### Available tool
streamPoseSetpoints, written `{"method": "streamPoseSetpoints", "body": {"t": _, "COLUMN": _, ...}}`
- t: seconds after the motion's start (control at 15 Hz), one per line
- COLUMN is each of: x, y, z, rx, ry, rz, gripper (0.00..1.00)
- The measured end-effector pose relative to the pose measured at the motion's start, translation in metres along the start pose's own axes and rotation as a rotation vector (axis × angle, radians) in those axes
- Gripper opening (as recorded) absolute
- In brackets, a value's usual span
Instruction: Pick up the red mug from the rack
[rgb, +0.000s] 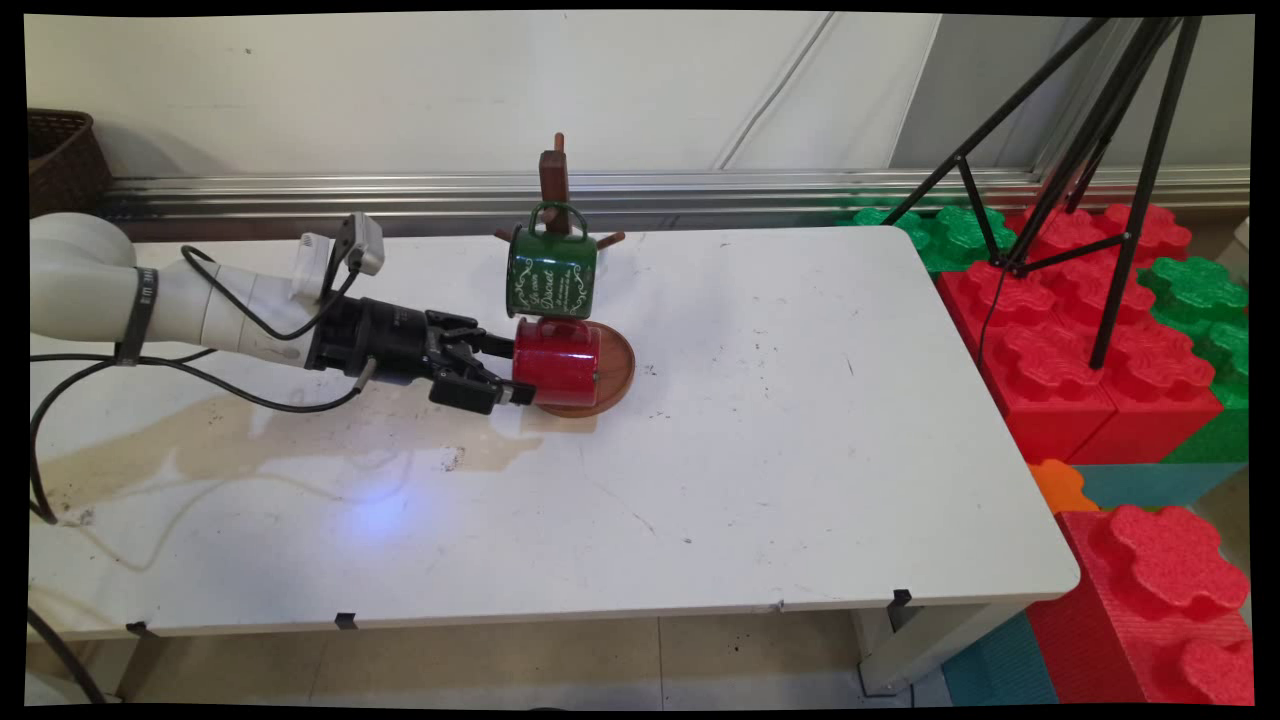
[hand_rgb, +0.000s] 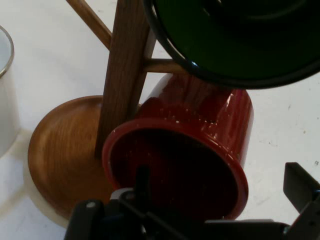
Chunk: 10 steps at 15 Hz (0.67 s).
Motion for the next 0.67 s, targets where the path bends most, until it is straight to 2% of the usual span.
{"method": "streamPoseSetpoints", "body": {"t": 0.4, "x": -0.0011, "y": 0.0014, "z": 0.0012, "rx": -0.006, "ry": 0.004, "rz": -0.004, "gripper": 1.00}}
{"method": "streamPoseSetpoints", "body": {"t": 0.47, "x": -0.0009, "y": 0.0016, "z": 0.0011, "rx": -0.006, "ry": 0.005, "rz": -0.005, "gripper": 0.00}}
{"method": "streamPoseSetpoints", "body": {"t": 0.67, "x": -0.0008, "y": 0.0025, "z": 0.0006, "rx": -0.010, "ry": 0.007, "rz": -0.008, "gripper": 0.00}}
